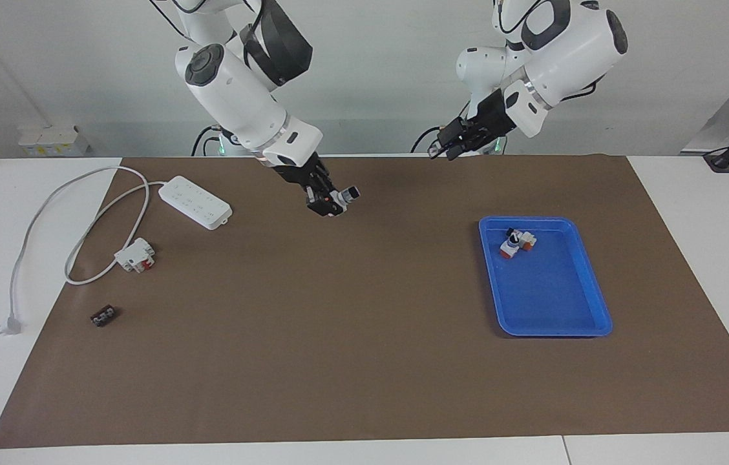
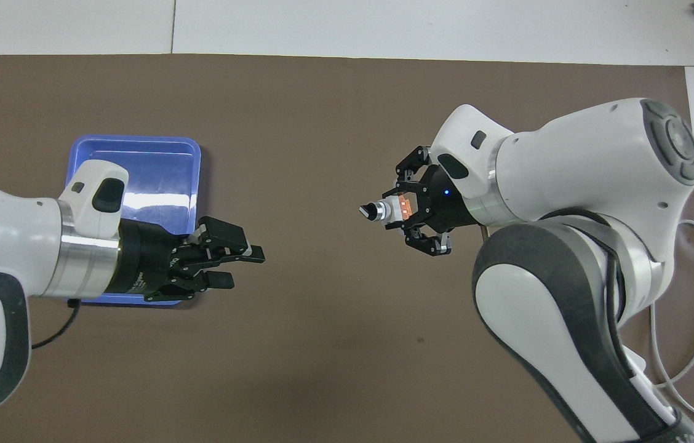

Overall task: Turn and place switch with both arms
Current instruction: 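Carry the switch to center with the right gripper while the left gripper approaches, then close the left gripper on the switch end beside the right gripper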

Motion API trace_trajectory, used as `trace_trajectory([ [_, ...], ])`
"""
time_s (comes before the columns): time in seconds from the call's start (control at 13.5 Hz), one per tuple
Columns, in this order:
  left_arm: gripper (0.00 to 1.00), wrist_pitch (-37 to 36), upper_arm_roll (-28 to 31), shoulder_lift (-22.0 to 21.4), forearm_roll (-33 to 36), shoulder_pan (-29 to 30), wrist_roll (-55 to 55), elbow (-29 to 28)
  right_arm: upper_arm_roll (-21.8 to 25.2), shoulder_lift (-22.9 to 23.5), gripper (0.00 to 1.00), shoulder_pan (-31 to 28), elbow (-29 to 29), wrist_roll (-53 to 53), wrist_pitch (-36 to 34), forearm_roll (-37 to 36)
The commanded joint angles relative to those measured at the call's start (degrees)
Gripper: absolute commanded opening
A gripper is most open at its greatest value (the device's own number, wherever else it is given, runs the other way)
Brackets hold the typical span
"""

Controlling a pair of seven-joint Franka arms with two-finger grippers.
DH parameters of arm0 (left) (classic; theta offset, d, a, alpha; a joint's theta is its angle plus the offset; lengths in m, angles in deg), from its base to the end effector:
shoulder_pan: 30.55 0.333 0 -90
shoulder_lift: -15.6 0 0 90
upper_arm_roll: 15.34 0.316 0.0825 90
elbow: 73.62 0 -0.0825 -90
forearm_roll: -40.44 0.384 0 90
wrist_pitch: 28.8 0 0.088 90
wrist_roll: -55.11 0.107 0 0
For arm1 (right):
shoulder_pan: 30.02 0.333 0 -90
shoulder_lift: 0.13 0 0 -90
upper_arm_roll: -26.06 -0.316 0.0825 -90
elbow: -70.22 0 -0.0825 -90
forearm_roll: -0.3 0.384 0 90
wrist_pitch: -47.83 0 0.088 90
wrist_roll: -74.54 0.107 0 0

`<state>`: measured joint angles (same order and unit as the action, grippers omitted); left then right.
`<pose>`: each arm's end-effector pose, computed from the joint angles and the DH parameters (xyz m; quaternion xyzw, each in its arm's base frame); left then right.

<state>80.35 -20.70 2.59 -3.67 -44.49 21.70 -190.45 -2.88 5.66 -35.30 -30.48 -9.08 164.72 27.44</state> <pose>0.4584 -0.2178 0.5677 0.9092 0.2207 -0.1159 0.3334 0.5537 0.2581 0.5344 -0.6416 -0.7220 -0.2009 0.1635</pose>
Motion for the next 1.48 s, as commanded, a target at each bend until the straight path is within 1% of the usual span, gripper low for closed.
trace_trajectory([
  [0.0, 0.57, 8.9, 0.5, -1.4, -5.1, -5.2, -8.9, -3.3, 0.0, -0.9, 0.0, 1.9, -1.2, 1.9, 3.3, 3.3],
  [0.22, 0.48, 15.6, 0.5, -1.0, -9.5, -7.9, -12.3, -3.3, -0.1, -0.9, 0.0, 3.5, -1.2, 4.5, 4.1, 3.8],
  [0.45, 0.43, 20.3, 0.5, -0.7, -11.4, -9.5, -13.2, -3.3, 0.1, -0.9, 0.0, 5.1, -1.2, 4.6, 4.4, 4.2],
  [0.59, 0.41, 23.3, 0.5, -0.3, -11.6, -10.1, -13.5, -3.6, 0.2, -0.9, 0.0, 5.5, -1.3, 4.6, 5.9, 4.6],
  [0.74, 0.41, 26.3, 0.5, 0.6, -11.9, -10.2, -13.5, -3.9, 1.2, -0.9, 0.0, 6.9, -1.3, 4.6, 6.2, 4.7],
  [0.89, 0.4, 26.3, 0.6, 0.9, -11.9, -10.1, -13.5, -4.0, 2.2, -1.0, 0.0, 7.9, -1.5, 4.5, 6.2, 4.7],
  [1.04, 0.4, 26.3, 0.7, 0.9, -11.9, -9.7, -13.4, -4.1, 4.1, -1.0, 0.0, 9.5, -1.5, 4.4, 6.2, 4.7],
  [1.19, 0.4, 26.3, 0.7, 0.9, -11.9, -9.5, -13.2, -4.4, 4.7, -1.1, 0.0, 10.1, -1.5, 4.3, 6.2, 5.3],
  [1.34, 0.39, 26.5, 0.7, 0.9, -11.9, -9.7, -12.8, -4.4, 8.5, -1.2, 0.0, 13.1, -1.5, 3.9, 6.2, 5.5],
  [1.41, 0.4, 26.6, 0.7, 1.0, -11.9, -9.8, -12.7, -4.4, 9.2, -1.2, 0.0, 13.6, -1.5, 3.8, 6.2, 5.5],
])
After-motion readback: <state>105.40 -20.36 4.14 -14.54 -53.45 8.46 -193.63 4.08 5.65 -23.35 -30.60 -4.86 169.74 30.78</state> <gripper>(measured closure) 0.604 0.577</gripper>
